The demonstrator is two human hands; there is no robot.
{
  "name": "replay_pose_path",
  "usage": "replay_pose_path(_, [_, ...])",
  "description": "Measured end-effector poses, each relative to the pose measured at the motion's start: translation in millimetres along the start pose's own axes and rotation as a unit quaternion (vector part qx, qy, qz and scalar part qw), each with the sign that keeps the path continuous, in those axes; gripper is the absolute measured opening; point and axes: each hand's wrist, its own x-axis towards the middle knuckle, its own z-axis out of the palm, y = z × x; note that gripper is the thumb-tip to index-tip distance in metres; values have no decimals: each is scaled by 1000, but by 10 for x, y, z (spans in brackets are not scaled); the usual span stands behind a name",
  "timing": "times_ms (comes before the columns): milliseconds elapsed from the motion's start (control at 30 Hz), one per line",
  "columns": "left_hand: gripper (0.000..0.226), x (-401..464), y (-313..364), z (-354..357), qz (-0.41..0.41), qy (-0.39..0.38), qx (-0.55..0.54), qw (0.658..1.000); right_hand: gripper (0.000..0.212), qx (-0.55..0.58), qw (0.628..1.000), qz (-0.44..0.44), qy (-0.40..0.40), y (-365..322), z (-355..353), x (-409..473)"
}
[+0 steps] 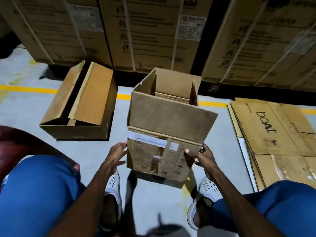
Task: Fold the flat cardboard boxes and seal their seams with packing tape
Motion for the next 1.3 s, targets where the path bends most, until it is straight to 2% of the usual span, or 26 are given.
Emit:
replay_pose_path(133, [62, 30, 9, -174, -23, 1, -20, 1000, 95, -35, 997, -61, -23, 29, -93, -29])
replay_pose_path(233, [77, 16, 85, -278, -1, -17, -55, 998, 115, -158, 980, -123, 3, 115, -294, -162])
replay_pose_path(333, [91, -99, 260, -265, 33, -46, -33, 998, 127, -317, 923, -214, -34, 183, -588, -293])
replay_pose_path(400, [83, -222, 387, -161, 67, -57, 35, 996, 124, -397, 878, -262, -54, 60, -698, -388])
replay_pose_path(500, [67, -298, 442, 30, 125, -61, 165, 976, 117, -438, 829, -342, -66, -281, -685, -516])
replay_pose_path(567, [62, -320, 435, 142, 157, -56, 234, 958, 106, -501, 749, -420, -103, -479, -616, -535])
replay_pose_path(633, [55, -328, 435, 216, 184, -38, 277, 942, 93, -584, 656, -443, -178, -606, -470, -514])
replay_pose_path(700, [49, -320, 461, 237, 206, -19, 338, 918, 86, -675, 576, -388, -250, -669, -283, -464])
replay_pose_path(767, [37, -317, 498, 195, 221, -4, 434, 874, 88, -756, 508, -315, -268, -721, -142, -426])
replay_pose_path(800, [30, -324, 529, 156, 219, 0, 484, 847, 90, -778, 499, -282, -258, -761, -114, -419])
replay_pose_path(833, [31, -335, 566, 113, 209, 1, 532, 821, 92, -789, 508, -252, -237, -792, -128, -407])
replay_pose_path(900, [58, -344, 639, 18, 174, 1, 607, 775, 101, -795, 538, -215, -178, -815, -263, -386])
replay_pose_path(1000, [91, -295, 741, -134, 145, 0, 661, 736, 119, -803, 557, -183, -110, -705, -483, -357])
replay_pose_path(1100, [98, -254, 834, -201, 156, -4, 691, 705, 117, -795, 580, -170, -45, -575, -496, -326])
replay_pose_path(1200, [102, -211, 905, -185, 161, -6, 698, 698, 108, -775, 607, -172, 30, -533, -422, -293])
replay_pose_path(1300, [98, -146, 965, -95, 144, -17, 667, 730, 102, -751, 632, -166, 90, -472, -387, -218])
